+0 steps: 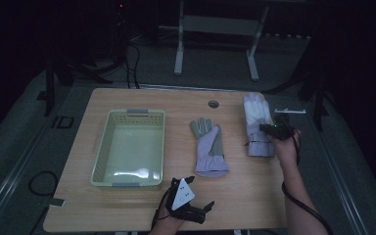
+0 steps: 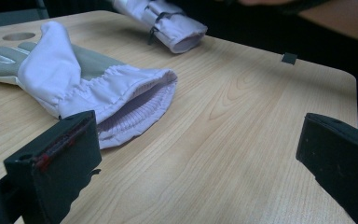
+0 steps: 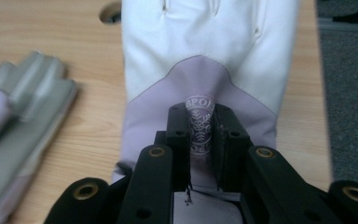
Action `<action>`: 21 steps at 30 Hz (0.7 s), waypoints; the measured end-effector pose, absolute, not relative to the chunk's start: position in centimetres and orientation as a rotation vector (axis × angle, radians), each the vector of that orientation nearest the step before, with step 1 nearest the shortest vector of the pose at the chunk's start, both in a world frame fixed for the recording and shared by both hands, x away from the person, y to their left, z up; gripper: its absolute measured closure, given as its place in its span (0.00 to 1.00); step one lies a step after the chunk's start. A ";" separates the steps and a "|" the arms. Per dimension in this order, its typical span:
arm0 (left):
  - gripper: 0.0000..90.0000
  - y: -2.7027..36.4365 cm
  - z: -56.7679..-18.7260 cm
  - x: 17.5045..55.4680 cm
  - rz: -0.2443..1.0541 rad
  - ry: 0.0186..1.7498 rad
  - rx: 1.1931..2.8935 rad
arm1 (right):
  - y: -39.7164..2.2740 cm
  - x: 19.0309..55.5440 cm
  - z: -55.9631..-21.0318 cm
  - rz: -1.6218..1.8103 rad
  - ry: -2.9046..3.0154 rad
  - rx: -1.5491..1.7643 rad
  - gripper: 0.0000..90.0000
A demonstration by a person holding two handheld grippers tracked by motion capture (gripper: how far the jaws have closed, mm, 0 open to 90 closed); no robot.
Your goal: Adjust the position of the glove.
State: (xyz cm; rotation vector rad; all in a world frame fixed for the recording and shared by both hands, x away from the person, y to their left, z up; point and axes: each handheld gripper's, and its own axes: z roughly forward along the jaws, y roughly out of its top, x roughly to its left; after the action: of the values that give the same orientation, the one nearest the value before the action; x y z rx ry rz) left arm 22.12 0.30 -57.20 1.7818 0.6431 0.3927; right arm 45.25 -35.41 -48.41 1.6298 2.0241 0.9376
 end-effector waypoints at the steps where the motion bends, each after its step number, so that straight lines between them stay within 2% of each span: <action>1: 0.00 0.3 -57.2 22.1 0.394 0.642 1.785 | -35.5 44.9 -47.7 0.944 2.020 1.621 0.87; 9: 0.00 0.1 -57.2 22.1 0.398 0.627 1.801 | -35.9 40.7 -43.4 1.014 1.938 1.648 0.88; 12: 0.00 -0.1 -57.2 22.3 0.381 0.609 1.812 | -36.0 38.8 -43.0 1.030 1.914 1.660 0.88; 18: 0.00 -0.2 -57.2 22.1 0.405 0.610 1.811 | -36.1 36.2 -44.2 0.987 1.923 1.699 0.88; 21: 0.00 -0.2 -57.2 22.1 0.406 0.608 1.809 | -36.4 35.6 -46.4 0.980 1.915 1.763 0.87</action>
State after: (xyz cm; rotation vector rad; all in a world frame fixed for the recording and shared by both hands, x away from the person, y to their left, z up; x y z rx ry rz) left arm 22.06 -0.20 -57.17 1.8090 0.6081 0.4061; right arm 35.57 -36.43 -46.40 1.7626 1.9147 0.9799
